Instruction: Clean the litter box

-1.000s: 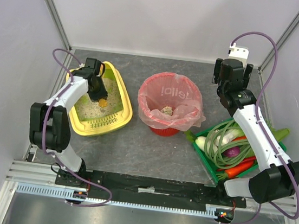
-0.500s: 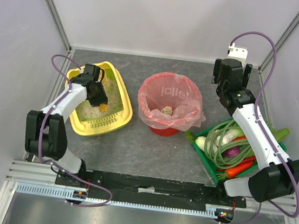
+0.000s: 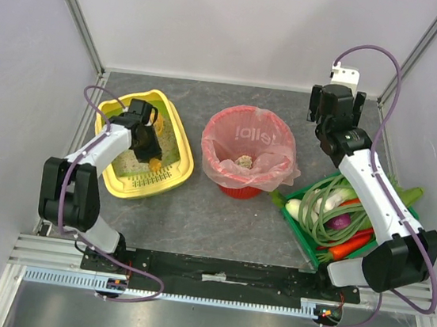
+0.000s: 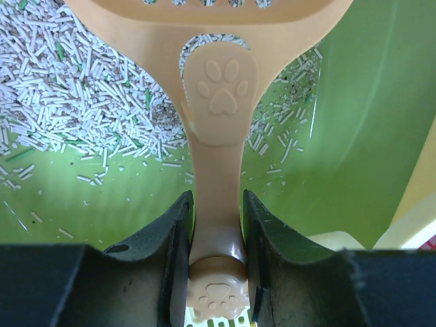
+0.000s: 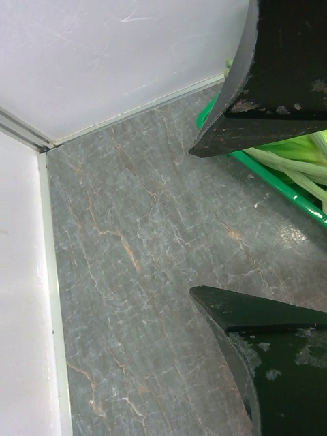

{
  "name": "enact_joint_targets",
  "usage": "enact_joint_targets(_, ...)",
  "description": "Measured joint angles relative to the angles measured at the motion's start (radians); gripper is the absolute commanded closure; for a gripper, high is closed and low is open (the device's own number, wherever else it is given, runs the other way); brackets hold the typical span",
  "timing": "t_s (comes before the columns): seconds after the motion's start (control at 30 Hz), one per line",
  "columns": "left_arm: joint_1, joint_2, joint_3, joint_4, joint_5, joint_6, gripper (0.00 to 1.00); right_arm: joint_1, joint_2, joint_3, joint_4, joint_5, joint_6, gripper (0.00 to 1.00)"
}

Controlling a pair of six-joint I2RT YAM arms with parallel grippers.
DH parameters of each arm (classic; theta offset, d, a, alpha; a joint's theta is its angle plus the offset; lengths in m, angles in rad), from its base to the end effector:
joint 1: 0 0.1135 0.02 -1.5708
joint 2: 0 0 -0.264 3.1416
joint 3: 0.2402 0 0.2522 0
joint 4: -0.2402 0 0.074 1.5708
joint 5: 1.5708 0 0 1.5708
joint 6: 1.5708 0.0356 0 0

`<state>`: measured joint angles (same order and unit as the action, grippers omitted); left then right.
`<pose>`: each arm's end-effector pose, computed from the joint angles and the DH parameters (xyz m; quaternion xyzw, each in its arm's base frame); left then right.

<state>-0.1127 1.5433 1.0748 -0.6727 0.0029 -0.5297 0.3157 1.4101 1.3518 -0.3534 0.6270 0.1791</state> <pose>0.3021 -0.0343 0.2207 -0.2019 0.9559 -0.0686 0.2018 0.3107 0.0795 0.3786 0.1142 0.8056 -0.1226 0.5683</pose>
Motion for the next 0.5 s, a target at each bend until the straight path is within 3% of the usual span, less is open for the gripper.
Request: enact_joint_targets(0.5,0.039,0.050,0.045,-0.002,-0.028,0.001,0.98,0.000,0.000,0.006,0.000,-0.001,0.003,0.15)
